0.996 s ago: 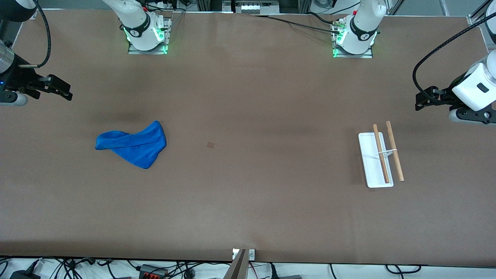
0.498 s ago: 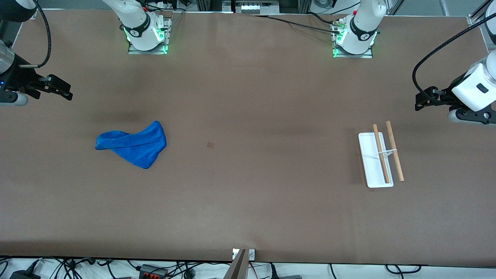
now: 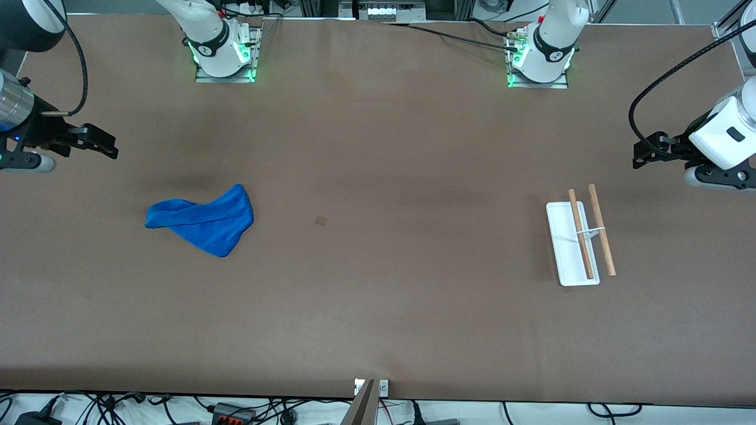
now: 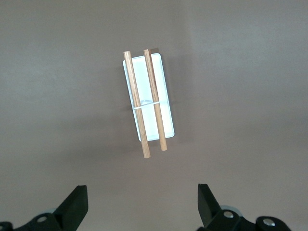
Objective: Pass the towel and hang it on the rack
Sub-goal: 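Reach the right gripper down to the blue towel's edge, then close the right gripper on the blue towel's edge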
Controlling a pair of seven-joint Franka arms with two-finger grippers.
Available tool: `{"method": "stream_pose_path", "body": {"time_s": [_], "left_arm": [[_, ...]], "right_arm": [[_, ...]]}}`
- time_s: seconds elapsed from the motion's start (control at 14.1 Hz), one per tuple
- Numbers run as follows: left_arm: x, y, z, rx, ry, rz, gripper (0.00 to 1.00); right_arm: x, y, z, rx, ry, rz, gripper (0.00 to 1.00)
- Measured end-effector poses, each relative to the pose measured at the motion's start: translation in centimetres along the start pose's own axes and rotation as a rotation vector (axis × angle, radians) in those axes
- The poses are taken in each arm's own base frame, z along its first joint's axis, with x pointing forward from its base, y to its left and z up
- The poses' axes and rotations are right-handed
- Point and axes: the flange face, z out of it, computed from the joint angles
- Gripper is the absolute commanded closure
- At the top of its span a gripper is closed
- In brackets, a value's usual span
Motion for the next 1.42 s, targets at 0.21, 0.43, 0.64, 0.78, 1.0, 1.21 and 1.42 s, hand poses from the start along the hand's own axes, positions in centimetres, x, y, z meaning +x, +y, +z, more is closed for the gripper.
{"method": "stream_pose_path", "body": {"time_s": [0.21, 0.43, 0.64, 0.78, 1.0, 1.21, 1.42], "left_arm": [[0.0, 0.0, 0.0, 0.000, -0.001, -0.001, 0.00], [0.0, -0.1, 0.0, 0.000, -0.002, -0.001, 0.00], [0.0, -0.1, 0.0, 0.000, -0.003, -0.001, 0.00], [0.0, -0.1, 0.0, 0.000, -0.004, -0.001, 0.00], [0.0, -0.1, 0.0, 0.000, -0.004, -0.001, 0.00], [0.0, -0.1, 0.0, 0.000, -0.004, -0.001, 0.00], [0.0, -0.1, 0.0, 0.000, -0.004, -0.002, 0.00]], "right_arm": [[2.7, 1.9, 5.5, 0.002, -0.037, 0.036, 0.00], [5.6, 3.2, 13.4, 0.004, -0.104, 0.057, 0.00], [7.1, 2.9, 20.3, 0.017, -0.167, 0.060, 0.00], [7.5, 2.8, 23.7, 0.076, -0.207, 0.098, 0.00], [8.2, 3.4, 27.5, 0.212, -0.251, 0.199, 0.00], [8.7, 5.2, 30.6, 0.290, -0.281, 0.281, 0.00], [8.9, 5.6, 32.4, 0.314, -0.297, 0.308, 0.00]]}}
